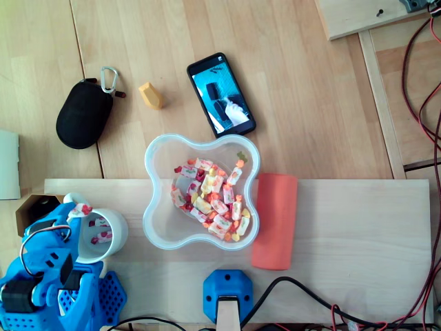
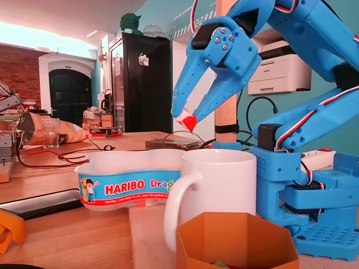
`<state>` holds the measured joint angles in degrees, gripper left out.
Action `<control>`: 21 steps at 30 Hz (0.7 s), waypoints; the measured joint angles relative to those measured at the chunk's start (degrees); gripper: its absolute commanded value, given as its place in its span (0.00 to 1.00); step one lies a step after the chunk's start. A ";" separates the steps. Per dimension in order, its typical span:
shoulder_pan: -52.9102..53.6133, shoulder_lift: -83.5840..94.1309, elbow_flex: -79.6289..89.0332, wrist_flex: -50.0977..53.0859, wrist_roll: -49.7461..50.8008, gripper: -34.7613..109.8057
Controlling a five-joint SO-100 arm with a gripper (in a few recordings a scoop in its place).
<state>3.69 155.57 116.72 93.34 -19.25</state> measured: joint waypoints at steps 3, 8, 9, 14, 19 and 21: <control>0.00 0.00 0.00 0.00 -0.26 0.22; 0.00 2.90 -0.79 0.00 -0.53 0.22; 0.00 4.22 -0.79 0.00 -0.53 0.22; 0.00 10.46 -0.97 0.00 -0.53 0.22; 0.00 10.46 -1.05 0.00 -1.93 0.22; 0.00 10.55 -0.53 0.00 -2.81 0.22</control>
<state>3.69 166.11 116.19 93.34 -22.06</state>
